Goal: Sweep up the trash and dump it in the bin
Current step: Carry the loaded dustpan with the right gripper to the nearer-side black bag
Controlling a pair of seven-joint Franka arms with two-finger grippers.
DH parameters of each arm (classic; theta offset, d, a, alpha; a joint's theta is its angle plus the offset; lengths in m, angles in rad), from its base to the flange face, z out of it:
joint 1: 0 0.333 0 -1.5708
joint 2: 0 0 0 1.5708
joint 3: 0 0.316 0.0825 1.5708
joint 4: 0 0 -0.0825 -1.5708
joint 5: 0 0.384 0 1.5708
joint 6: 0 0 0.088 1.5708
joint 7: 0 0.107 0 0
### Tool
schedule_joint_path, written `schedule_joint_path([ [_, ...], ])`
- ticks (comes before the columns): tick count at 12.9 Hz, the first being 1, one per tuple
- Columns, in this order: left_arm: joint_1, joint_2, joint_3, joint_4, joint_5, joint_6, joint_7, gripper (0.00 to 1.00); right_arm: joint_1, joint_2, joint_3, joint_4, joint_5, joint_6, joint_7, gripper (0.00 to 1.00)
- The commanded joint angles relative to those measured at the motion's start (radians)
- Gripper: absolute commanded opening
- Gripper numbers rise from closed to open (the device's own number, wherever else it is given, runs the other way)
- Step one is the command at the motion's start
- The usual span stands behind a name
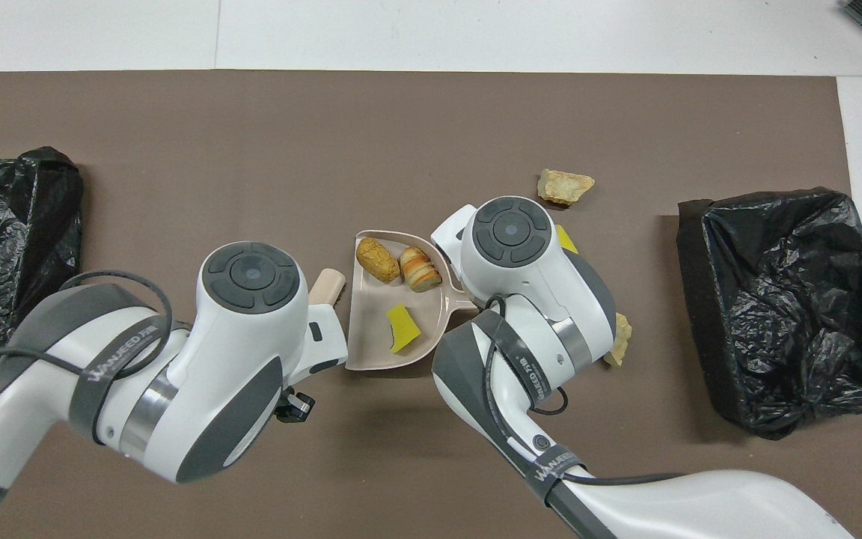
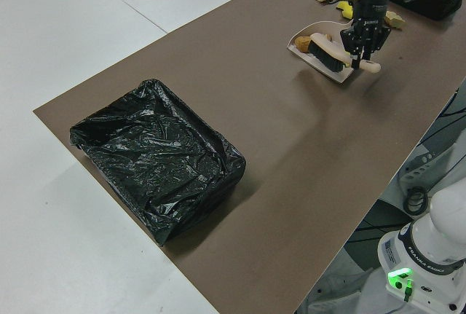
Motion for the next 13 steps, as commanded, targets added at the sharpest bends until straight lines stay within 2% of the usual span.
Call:
schedule_joint_path([
  [1,-0.005,-0.087,-0.002,-0.133,-0.014,0.068,-0.134,0.00,-0.027,-0.033,0.008,-0.004,0.003,-0.008,-0.062,0.00],
  [3,-0.019,-0.204,-0.005,-0.317,-0.019,0.195,-0.219,0.00,-0.063,-0.046,0.008,0.015,0.003,-0.002,-0.124,0.00],
  [5,-0.039,-0.273,-0.010,-0.420,-0.071,0.269,-0.312,0.00,-0.125,-0.069,0.008,0.027,0.017,-0.004,-0.256,0.00],
  [8,-0.139,-0.267,-0.009,-0.452,-0.132,0.393,-0.393,0.00,-0.225,-0.127,0.008,0.035,0.028,-0.051,-0.381,0.00],
  [11,-0.262,-0.258,-0.009,-0.459,-0.210,0.444,-0.519,0.00,-0.332,-0.145,0.006,0.112,0.039,-0.180,-0.516,0.00],
  [13,-0.356,-0.256,-0.010,-0.489,-0.217,0.522,-0.610,0.00,-0.398,-0.164,-0.003,0.171,0.028,-0.290,-0.572,0.00],
])
